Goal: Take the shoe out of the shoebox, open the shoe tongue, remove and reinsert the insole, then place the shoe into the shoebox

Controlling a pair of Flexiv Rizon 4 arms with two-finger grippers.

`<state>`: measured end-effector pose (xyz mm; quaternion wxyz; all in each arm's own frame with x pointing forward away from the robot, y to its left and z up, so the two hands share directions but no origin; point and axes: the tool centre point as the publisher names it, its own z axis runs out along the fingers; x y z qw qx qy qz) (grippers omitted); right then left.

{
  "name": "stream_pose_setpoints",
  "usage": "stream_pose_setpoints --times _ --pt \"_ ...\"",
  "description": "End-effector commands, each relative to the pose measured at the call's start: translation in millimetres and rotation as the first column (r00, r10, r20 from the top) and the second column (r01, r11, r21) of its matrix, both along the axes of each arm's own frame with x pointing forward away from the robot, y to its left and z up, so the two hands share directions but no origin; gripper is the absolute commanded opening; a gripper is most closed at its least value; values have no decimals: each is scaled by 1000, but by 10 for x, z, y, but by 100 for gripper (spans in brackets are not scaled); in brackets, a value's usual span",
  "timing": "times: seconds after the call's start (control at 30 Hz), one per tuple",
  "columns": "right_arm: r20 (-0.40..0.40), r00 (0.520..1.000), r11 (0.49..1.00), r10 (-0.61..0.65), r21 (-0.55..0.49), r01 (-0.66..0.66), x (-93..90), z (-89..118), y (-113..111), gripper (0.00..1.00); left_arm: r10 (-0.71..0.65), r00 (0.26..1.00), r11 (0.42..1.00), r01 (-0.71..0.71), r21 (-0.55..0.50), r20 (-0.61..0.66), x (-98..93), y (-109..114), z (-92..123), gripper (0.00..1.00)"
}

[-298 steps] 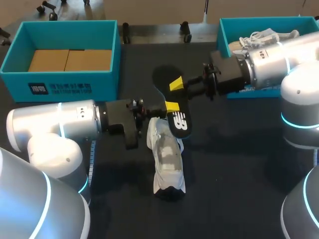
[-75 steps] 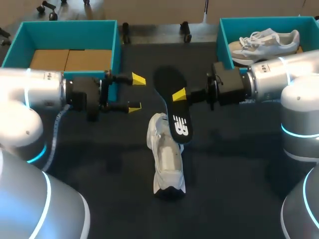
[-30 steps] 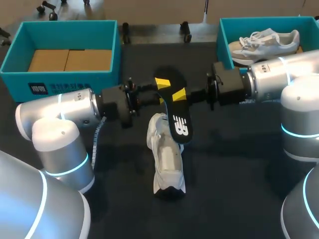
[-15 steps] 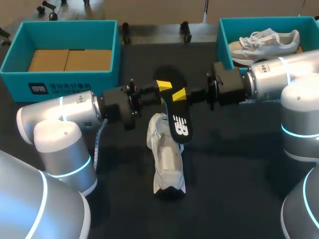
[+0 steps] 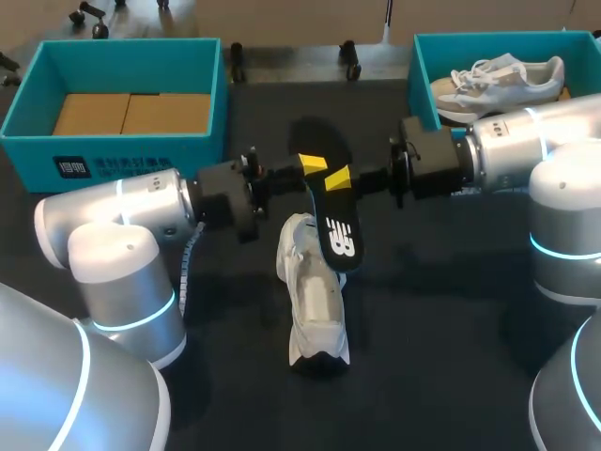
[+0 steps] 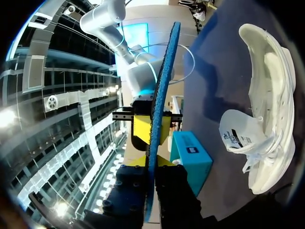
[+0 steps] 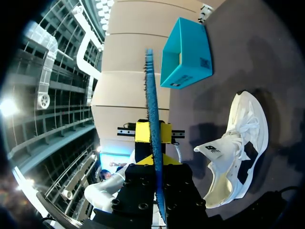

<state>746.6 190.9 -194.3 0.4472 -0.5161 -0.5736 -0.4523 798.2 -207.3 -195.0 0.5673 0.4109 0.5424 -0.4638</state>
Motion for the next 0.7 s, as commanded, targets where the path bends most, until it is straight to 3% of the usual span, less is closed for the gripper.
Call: stream_pose_setpoints --times 0.03,0.2,0.23,0.27,0.3,0.7 --pt "0 1000 1000 -2 -1 2 -9 -3 12 0 -10 1000 1000 10 5 -4 23 -35 -11 0" --pt "12 1000 1000 11 -12 -11 -8 10 14 0 -19 1000 1000 19 6 -6 25 -5 -14 0" --pt "29 999 1000 17 -25 -16 -8 28 12 28 -23 1000 1000 23 9 -6 20 6 -12 0" --pt "41 999 999 23 -33 -22 -11 44 3 78 -25 1000 1000 25 13 -6 10 25 -12 0" --pt "54 998 999 25 -46 -23 -15 55 -14 100 -28 1000 999 28 18 -4 -3 51 -11 0" --pt "220 969 975 110 -213 -62 -210 19 -526 100 -92 992 992 99 80 -89 -199 506 -72 0"
